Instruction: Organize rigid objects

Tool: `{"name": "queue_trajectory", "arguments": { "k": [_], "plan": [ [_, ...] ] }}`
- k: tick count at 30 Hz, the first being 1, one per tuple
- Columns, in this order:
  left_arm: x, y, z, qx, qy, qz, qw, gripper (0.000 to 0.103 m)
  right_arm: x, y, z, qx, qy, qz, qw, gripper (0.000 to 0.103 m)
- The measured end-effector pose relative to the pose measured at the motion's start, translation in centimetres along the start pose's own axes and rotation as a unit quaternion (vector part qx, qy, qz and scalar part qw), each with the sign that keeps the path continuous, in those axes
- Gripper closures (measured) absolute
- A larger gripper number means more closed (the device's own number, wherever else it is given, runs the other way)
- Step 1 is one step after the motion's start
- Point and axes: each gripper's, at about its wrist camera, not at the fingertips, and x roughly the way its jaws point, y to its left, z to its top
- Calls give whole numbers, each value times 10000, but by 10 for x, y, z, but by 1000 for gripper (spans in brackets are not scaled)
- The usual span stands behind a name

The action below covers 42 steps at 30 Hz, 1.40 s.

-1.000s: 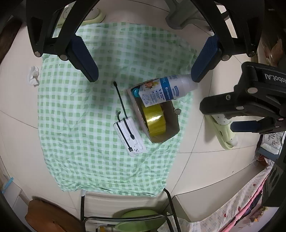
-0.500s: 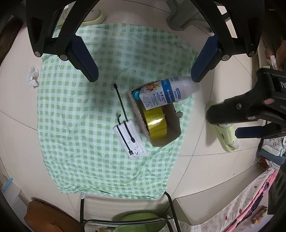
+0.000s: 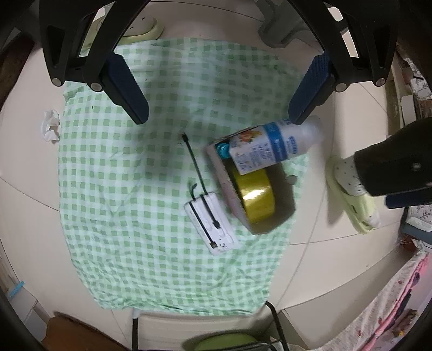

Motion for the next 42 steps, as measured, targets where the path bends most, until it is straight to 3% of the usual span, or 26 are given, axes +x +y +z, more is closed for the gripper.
{"name": "queue_trajectory", "arguments": {
  "k": [8, 11, 13, 16, 19, 21, 24, 29, 31, 34, 36, 40, 42],
  "plan": [
    [-1, 3, 1, -70, 1, -7, 10000, 0, 25, -23, 10, 391, 83, 9, 9992, 0],
    [0, 7, 3, -112, 2, 38, 9999, 0, 51, -35, 18, 599, 483, 428, 9961, 0],
    [1, 9, 5, -152, -3, 92, 9998, 0, 67, -38, 20, 425, 784, -56, 9960, 0],
    [2, 12, 7, -242, 14, 187, 9995, 0, 86, -39, 25, -147, 979, -1288, 9867, 0],
    [6, 13, 10, -291, 43, 254, 9992, 0, 95, -53, 30, -156, 890, -1815, 9792, 0],
    [9, 15, 11, -314, 77, 314, 9990, 0, 104, -71, 36, 222, 1005, -1526, 9829, 0],
    [13, 18, 14, -365, 132, 386, 9985, 0, 129, -100, 38, 945, 1528, -546, 9822, 0],
    [16, 26, 18, -540, 197, 347, 9977, 0, 155, -126, 54, 1448, 1867, -59, 9717, 0],
    [15, 28, 20, -597, 184, 333, 9975, 0, 159, -132, 70, 1523, 1764, 80, 9724, 0],
    [15, 33, 23, -715, 182, 332, 9967, 0, 161, -127, 103, 1144, 1492, -184, 9820, 6],
    [11, 38, 25, -887, 81, 363, 9954, 0, 166, -113, 125, 730, 1389, -345, 9870, 18],
    [8, 50, 29, -1121, 9, 569, 9921, 0, 184, -72, 163, -302, 1203, -720, 9897, 18],
    [14, 52, 28, -1212, 128, 677, 9902, 0, 195, -53, 179, -565, 1156, -622, 9897, 18]
  ]
}}
